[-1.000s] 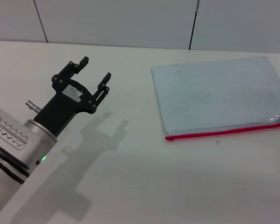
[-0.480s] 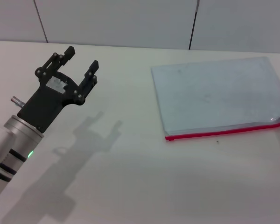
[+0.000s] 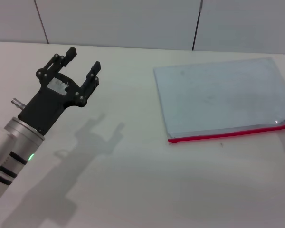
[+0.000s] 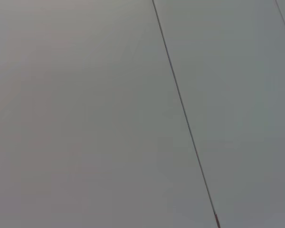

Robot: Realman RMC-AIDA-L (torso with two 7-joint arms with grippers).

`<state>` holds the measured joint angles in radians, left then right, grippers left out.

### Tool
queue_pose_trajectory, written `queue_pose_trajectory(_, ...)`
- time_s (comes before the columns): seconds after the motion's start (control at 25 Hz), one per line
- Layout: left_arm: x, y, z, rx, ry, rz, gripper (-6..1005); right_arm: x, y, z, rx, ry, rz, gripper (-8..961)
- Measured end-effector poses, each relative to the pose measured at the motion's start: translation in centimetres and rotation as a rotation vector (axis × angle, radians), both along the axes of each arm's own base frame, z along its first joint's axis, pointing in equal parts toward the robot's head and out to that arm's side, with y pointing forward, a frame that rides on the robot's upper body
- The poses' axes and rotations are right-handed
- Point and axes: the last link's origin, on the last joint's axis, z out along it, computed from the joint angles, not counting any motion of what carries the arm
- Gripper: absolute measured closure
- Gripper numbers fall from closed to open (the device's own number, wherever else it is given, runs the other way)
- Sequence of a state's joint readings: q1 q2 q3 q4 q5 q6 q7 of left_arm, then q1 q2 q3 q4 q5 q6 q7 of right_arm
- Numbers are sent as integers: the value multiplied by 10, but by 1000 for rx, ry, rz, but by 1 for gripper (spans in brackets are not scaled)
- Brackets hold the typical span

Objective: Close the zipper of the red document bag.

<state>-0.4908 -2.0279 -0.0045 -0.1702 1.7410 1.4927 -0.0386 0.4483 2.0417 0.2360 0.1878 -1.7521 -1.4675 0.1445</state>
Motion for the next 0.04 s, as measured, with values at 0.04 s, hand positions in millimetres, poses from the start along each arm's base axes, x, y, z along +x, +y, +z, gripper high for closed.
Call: queue_pose_trajectory(0.04,0,0,0,0,0,0,384,0,0,0,-1,0,1,335)
